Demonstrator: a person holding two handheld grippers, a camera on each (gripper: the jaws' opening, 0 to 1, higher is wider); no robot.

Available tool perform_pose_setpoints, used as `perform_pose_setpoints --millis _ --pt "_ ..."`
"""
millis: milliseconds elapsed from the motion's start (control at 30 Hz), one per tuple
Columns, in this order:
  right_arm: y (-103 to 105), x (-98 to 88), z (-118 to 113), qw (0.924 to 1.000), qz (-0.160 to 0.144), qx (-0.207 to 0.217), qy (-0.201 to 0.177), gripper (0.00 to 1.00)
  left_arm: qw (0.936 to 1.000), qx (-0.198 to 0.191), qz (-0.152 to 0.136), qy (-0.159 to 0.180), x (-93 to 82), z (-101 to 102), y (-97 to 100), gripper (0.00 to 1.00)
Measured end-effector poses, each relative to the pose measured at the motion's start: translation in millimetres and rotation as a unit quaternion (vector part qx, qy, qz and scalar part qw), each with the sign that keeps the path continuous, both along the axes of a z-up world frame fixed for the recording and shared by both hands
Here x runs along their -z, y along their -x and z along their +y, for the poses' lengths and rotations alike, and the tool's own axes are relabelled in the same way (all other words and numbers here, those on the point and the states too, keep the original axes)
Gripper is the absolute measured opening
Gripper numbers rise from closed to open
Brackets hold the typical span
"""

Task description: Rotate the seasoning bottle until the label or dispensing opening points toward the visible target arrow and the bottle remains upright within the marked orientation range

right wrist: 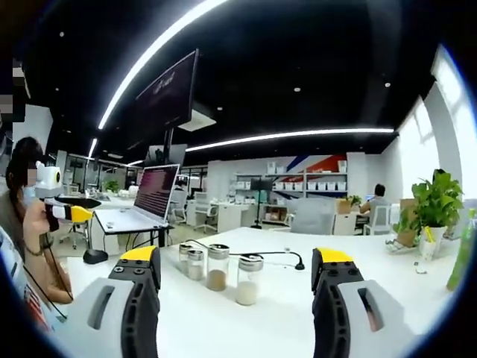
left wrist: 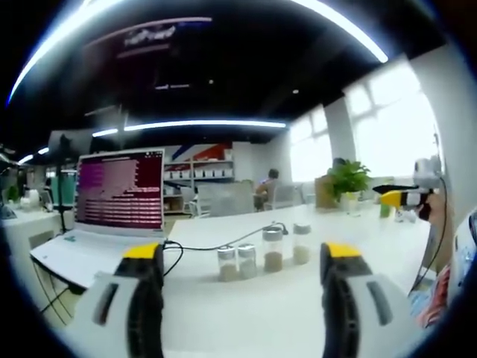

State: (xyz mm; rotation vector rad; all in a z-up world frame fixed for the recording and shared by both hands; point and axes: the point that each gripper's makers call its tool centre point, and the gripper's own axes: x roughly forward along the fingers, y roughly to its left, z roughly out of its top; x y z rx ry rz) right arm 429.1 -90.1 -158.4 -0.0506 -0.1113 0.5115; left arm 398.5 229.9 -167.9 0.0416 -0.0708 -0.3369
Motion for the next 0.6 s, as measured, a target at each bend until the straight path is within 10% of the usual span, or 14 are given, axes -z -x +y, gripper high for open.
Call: perform_pose_setpoints --millis 600 --pt "-23 1.6 34 0.9994 0.012 -0.031 0.004 0.82 0.9999 0.015 -0.007 0.000 -2.2 -3 3.7 0.94"
